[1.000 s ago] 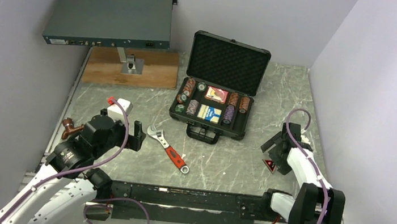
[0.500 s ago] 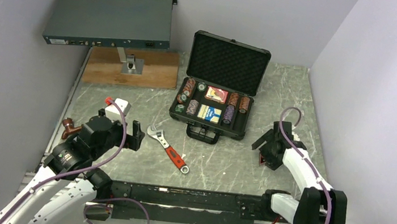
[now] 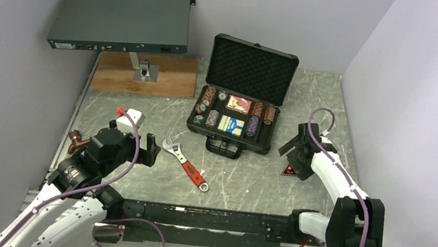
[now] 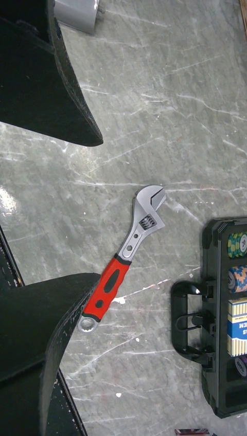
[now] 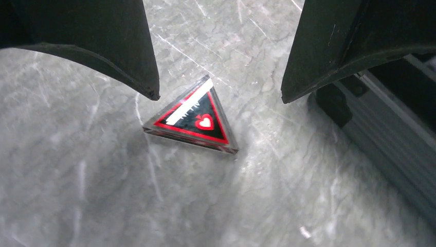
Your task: Pack up texas hold em set
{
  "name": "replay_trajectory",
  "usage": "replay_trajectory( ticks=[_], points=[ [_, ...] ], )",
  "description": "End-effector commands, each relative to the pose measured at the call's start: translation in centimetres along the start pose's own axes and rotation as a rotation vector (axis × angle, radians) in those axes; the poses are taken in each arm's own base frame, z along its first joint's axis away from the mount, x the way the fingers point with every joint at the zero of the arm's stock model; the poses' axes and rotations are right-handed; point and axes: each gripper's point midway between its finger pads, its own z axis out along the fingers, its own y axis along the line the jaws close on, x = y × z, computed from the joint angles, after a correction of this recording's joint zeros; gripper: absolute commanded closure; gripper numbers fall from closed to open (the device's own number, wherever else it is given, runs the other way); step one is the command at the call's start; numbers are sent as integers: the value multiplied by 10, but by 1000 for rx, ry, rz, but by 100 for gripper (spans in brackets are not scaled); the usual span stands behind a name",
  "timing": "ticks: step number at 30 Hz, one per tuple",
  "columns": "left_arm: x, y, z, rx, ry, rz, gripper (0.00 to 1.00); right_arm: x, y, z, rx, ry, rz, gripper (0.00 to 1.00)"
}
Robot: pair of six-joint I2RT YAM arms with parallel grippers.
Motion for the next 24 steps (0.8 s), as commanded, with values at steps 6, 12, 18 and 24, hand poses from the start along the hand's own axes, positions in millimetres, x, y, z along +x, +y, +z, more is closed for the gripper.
replay_trajectory(
  ticks=[6, 12, 18, 24],
  points=[
    [-11, -6, -1, 36, -58, 6, 0, 1, -23, -9, 191, 12, 304, 7],
    [-12, -6, -3, 37, -67, 4, 0, -2, -18, -7, 171, -15, 413, 0],
    [-12, -6, -4, 40, -66, 6, 0, -6, -20, 1, 220, -33, 497, 0],
    [-12, -5, -4, 38, -68, 5, 0, -19, -24, 13, 269, -62, 524, 2]
  ],
)
